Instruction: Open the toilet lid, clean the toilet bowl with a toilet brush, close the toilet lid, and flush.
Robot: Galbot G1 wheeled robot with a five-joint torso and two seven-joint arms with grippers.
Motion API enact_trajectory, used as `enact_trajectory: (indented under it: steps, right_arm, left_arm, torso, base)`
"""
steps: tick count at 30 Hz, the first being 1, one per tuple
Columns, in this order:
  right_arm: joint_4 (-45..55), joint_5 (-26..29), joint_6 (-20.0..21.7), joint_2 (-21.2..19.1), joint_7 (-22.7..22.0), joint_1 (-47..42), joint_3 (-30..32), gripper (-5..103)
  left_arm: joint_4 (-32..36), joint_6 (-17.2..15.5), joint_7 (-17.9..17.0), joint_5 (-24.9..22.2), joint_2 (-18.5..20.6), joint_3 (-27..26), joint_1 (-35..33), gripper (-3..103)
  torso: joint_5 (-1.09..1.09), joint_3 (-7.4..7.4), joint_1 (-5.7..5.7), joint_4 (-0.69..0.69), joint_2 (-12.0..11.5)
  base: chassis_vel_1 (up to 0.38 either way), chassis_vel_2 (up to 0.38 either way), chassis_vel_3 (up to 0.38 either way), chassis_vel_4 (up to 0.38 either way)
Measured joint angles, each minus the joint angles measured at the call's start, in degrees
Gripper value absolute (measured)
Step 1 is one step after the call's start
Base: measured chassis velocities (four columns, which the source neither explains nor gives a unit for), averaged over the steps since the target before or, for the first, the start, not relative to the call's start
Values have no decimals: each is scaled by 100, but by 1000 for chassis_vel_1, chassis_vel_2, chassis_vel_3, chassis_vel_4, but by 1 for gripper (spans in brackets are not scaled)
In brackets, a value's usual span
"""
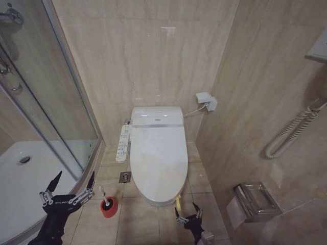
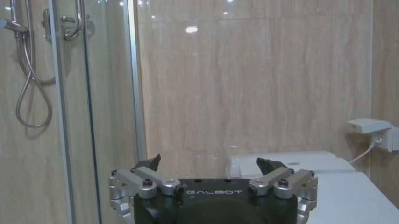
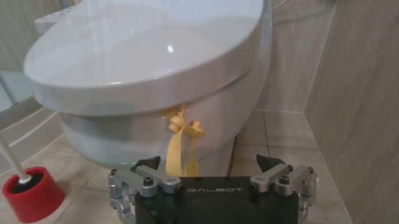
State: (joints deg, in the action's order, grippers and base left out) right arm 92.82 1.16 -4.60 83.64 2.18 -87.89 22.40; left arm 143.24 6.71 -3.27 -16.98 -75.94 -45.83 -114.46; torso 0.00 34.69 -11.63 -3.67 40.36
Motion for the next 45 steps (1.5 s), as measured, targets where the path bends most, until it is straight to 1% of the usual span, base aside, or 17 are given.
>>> enact_trajectory:
  steps: [18,19,26,27,34,35,40,41,44,45]
  right_arm:
    - [-277,4,-64,6,-79,155,39,99]
    - [-290,3,-88,13,-78,163,35,73]
    - [-336,-8,-154,29,-66,179,12,73]
    - [-329,-10,-164,29,-61,173,11,46]
    - [-265,-54,-281,42,1,108,47,46]
    - [-274,-137,-390,48,2,100,70,19]
    - [-261,-282,-601,35,-13,51,144,19]
    - [-258,-299,-664,32,-26,48,176,2]
    - [-174,-277,-733,28,-55,15,253,2]
    - [-76,-175,-757,21,-64,-18,299,2]
  left_arm:
    - [0,0,0,0,0,0,0,100]
    - [0,0,0,0,0,0,0,100]
    - [0,0,0,0,0,0,0,100]
    - [0,0,0,0,0,0,0,100]
    - [0,0,0,0,0,0,0,100]
    - [0,0,0,0,0,0,0,100]
    - [0,0,0,0,0,0,0,100]
    - [0,0,0,0,0,0,0,100]
    - [0,0,0,0,0,0,0,100]
    - [0,0,0,0,0,0,0,100]
  torso:
    - [0,0,0,0,0]
    - [0,0,0,0,0]
    - [0,0,0,0,0]
    - [0,0,0,0,0]
    - [0,0,0,0,0]
    - [1,0,0,0,0]
    - [1,0,0,0,0]
    - [0,0,0,0,0]
    - [1,0,0,0,0]
    - [1,0,0,1,0]
  base:
    - [0,0,0,0]
    - [0,0,0,0]
    - [0,0,0,0]
    - [0,0,0,0]
    - [0,0,0,0]
    - [0,0,0,0]
    - [0,0,0,0]
    - [0,0,0,0]
    - [0,0,0,0]
    - [0,0,0,0]
